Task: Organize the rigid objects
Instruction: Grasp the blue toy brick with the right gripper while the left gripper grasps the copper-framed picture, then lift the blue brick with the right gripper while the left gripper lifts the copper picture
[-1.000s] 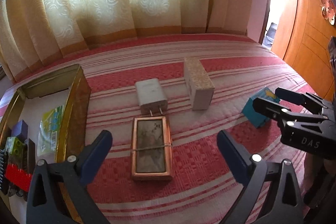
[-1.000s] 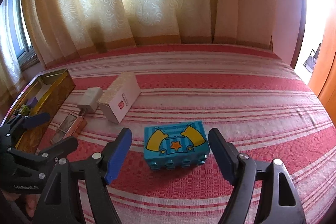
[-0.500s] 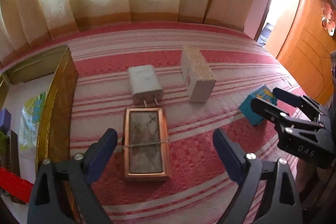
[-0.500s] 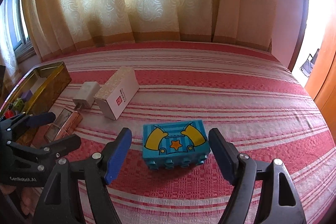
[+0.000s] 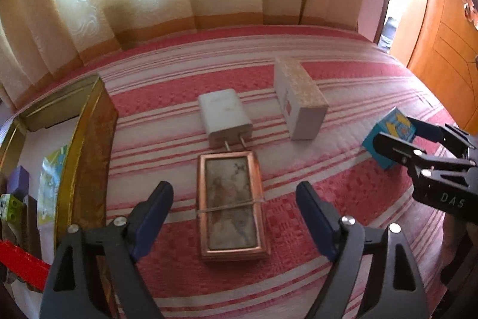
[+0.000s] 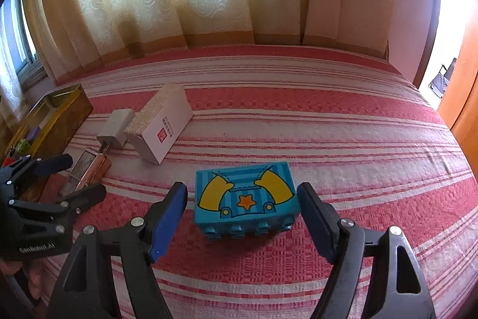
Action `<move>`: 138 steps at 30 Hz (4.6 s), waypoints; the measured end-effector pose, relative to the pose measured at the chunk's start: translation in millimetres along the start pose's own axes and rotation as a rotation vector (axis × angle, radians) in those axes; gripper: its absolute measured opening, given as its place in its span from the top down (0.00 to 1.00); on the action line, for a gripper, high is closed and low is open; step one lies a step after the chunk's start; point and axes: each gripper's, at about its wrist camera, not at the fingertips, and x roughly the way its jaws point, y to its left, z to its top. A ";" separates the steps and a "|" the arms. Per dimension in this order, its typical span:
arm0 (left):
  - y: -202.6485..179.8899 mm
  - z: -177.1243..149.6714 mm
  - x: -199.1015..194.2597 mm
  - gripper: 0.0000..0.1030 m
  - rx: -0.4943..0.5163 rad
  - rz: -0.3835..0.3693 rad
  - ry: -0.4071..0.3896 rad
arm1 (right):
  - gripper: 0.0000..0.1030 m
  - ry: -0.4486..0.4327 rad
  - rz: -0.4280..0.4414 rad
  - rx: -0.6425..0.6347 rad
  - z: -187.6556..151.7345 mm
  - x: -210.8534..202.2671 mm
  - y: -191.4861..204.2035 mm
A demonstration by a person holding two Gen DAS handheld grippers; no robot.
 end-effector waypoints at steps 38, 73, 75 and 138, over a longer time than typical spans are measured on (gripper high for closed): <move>1.3 -20.0 -78.6 0.56 -0.014 0.124 -0.432 | 0.36 -0.438 0.000 -0.017 -24.9 -76.5 1.7; 8.6 -32.8 -98.3 0.67 -0.035 0.113 -0.501 | 0.36 -0.565 0.007 -0.036 -36.2 -93.4 15.6; 9.0 -33.5 -99.0 0.67 -0.037 0.110 -0.502 | 0.36 -0.565 0.011 -0.042 -36.3 -93.4 18.7; 14.3 -39.5 -112.2 0.56 -0.060 0.140 -0.532 | 0.36 -0.566 0.018 -0.022 -33.7 -91.6 30.0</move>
